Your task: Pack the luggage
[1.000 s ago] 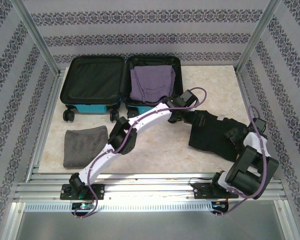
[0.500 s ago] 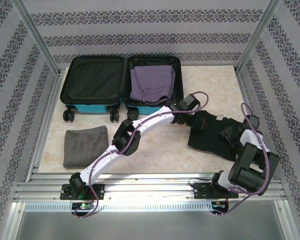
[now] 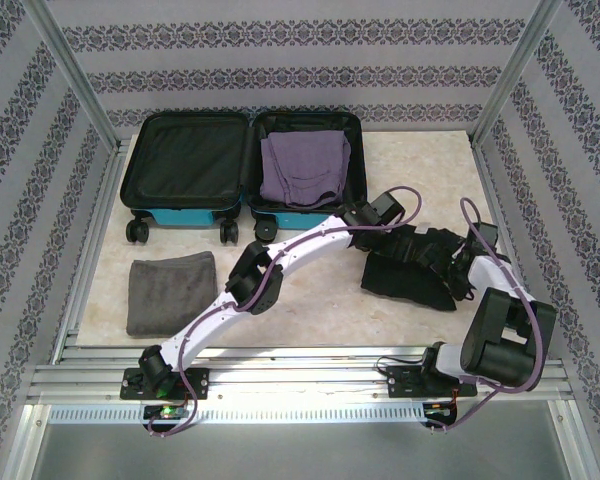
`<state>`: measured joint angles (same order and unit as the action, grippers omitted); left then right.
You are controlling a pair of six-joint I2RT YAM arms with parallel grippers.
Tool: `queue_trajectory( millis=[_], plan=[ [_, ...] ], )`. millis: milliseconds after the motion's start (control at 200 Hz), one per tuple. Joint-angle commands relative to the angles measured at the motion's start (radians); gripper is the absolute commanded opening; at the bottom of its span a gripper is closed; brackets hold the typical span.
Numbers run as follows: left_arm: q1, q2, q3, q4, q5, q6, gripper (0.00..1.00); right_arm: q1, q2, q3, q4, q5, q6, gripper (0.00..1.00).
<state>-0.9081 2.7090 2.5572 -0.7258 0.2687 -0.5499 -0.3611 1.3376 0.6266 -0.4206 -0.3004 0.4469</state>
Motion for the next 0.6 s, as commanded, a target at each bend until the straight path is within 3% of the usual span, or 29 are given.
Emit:
queue_trajectory(
  millis=[0,185,350,595],
  plan=[
    [-0.039,0.042,0.015,-0.033,0.026,-0.031,0.94,0.018,-0.017,-0.017,0.009,-0.074,0.011,0.96],
    [-0.044,0.041,0.015,-0.005,0.031,-0.043,0.91,0.027,-0.008,-0.028,0.032,-0.109,0.018,0.90],
    [-0.048,0.045,0.015,0.016,0.041,-0.049,0.80,0.029,0.015,-0.030,0.048,-0.136,0.021,0.80],
    [-0.049,0.052,0.015,0.032,0.043,-0.053,0.50,0.029,0.039,-0.022,0.060,-0.172,0.008,0.63]
  ],
)
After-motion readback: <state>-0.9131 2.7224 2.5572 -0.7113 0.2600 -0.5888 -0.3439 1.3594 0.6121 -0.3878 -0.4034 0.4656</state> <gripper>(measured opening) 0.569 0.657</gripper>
